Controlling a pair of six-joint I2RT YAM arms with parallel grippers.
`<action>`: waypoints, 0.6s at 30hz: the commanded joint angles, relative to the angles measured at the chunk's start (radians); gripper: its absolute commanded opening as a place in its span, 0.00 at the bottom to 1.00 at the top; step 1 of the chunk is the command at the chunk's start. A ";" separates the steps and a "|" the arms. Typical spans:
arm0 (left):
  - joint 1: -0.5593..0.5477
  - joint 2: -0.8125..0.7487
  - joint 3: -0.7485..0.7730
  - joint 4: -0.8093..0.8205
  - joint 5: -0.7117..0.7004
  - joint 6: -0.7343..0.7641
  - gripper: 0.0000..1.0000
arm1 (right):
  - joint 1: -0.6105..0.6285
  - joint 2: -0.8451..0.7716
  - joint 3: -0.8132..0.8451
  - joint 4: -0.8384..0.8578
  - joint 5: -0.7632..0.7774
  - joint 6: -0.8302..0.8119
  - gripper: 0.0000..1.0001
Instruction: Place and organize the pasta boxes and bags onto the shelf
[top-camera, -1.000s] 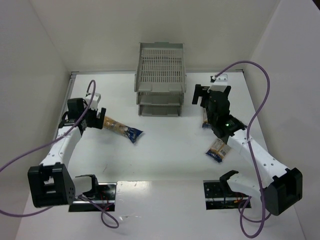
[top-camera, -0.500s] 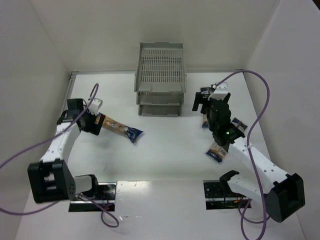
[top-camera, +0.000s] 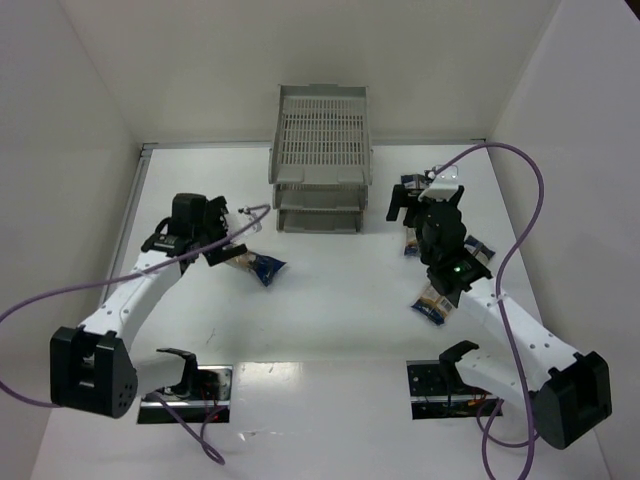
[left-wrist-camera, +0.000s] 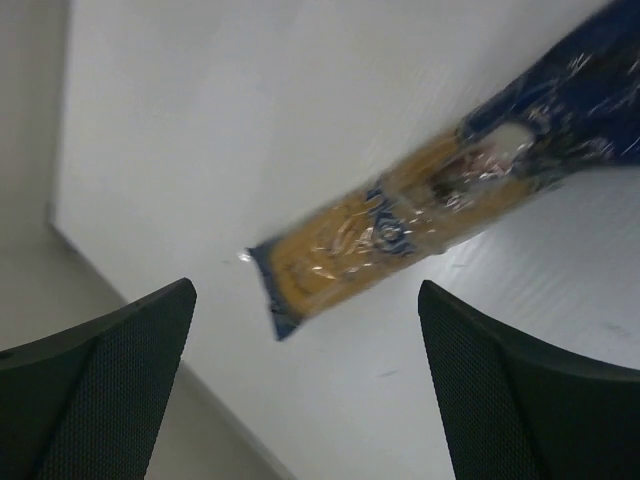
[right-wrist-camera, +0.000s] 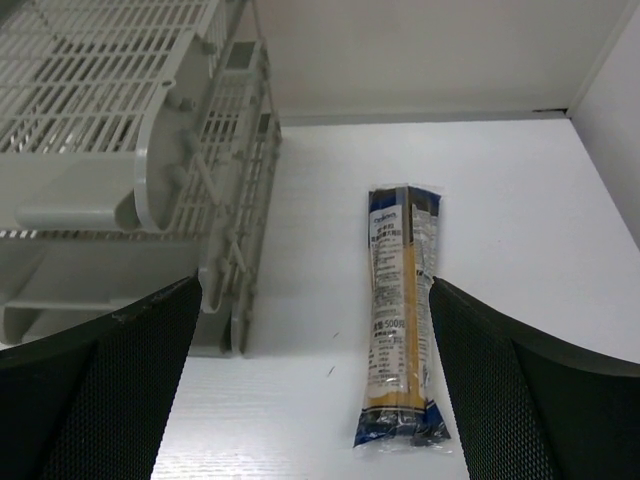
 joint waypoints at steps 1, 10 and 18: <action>0.019 -0.034 -0.106 0.132 0.049 0.530 0.99 | -0.006 0.040 0.027 0.037 -0.033 -0.032 1.00; 0.019 0.244 0.053 -0.042 0.105 0.701 0.99 | -0.006 0.041 0.027 0.018 -0.085 -0.052 1.00; 0.028 0.400 0.167 -0.246 0.087 0.846 0.99 | -0.006 0.023 0.018 0.009 -0.137 -0.092 1.00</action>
